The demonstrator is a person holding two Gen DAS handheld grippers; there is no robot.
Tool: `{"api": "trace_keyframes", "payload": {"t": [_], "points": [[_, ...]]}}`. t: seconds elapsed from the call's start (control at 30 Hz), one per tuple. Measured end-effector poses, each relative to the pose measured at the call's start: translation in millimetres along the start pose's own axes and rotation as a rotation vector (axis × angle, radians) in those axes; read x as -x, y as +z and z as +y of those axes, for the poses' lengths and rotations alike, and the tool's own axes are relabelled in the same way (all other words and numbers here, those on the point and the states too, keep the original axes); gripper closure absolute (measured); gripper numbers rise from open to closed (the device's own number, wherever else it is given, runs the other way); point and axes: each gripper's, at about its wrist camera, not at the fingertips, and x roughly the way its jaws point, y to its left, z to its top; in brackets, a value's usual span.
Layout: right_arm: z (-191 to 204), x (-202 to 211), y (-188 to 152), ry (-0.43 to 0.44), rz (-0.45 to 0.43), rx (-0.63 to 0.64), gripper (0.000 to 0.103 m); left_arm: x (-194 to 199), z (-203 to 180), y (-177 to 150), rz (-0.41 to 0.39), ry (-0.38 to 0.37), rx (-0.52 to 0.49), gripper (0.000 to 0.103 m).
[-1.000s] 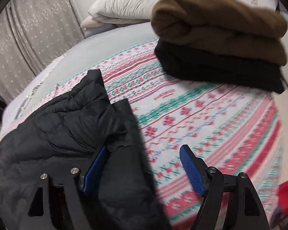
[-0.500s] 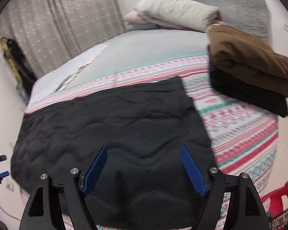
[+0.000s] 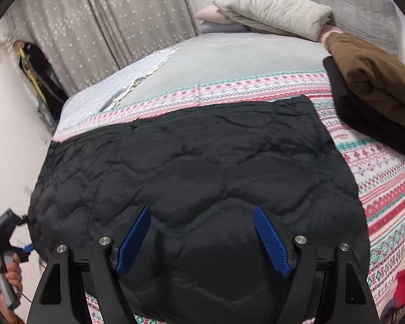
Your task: Fold large clothes
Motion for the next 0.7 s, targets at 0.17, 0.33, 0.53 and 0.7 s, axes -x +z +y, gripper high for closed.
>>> {"api": "trace_keyframes", "payload": {"t": [0.17,0.33,0.53,0.7], "points": [[13,-5,-5,-0.032,0.005,0.068,0.023,4,3,-3,-0.003,0.054,0.058,0.01],[14,-2,-6,-0.035,-0.002,0.088,0.023,10,21,-4,0.042,-0.009,0.159,0.01],[16,-6,-5,-0.04,0.003,0.088,0.023,2,17,-5,0.038,-0.11,0.144,0.018],[26,-5,-6,0.011,-0.048,0.095,0.023,-2,5,-12,-0.058,-0.101,0.083,0.062]]}}
